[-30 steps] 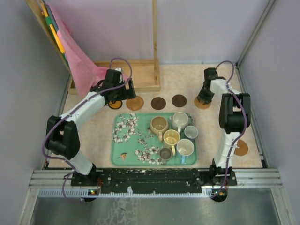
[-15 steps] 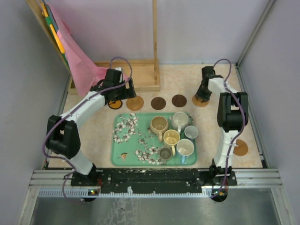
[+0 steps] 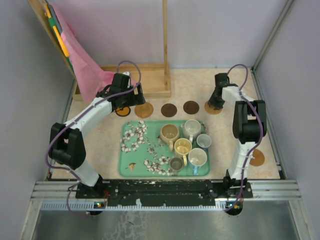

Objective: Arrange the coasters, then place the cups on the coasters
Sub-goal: Move the coaster to the center of the board.

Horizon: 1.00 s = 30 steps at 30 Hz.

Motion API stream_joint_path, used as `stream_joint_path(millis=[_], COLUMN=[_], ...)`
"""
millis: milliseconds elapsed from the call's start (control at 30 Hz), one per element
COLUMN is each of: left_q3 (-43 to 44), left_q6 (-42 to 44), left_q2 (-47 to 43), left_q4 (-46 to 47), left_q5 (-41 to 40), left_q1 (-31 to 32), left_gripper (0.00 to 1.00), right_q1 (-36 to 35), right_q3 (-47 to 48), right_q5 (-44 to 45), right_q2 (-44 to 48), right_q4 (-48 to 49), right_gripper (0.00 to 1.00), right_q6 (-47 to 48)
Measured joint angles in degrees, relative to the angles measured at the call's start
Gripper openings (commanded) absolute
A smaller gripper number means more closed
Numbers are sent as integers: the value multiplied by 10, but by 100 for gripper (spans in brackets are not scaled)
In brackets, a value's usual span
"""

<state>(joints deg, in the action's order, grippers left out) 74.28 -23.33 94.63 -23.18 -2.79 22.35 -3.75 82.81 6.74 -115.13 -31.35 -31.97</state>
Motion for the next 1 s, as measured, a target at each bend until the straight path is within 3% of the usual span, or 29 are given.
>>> stream_joint_path(millis=[433,1000], left_q3=[0,0], left_q6=[-2,-2], left_q2=[0,-1], left_q4=[0,0], left_q5=[0,-1], left_q1=[0,0], left_gripper=[100,100], right_q1=[-8,4], right_q3=[-44,12], right_q5=[-6,33], right_q2=[30,30], right_q4=[17,-45], right_gripper=[33,34], right_q6=[-13,18])
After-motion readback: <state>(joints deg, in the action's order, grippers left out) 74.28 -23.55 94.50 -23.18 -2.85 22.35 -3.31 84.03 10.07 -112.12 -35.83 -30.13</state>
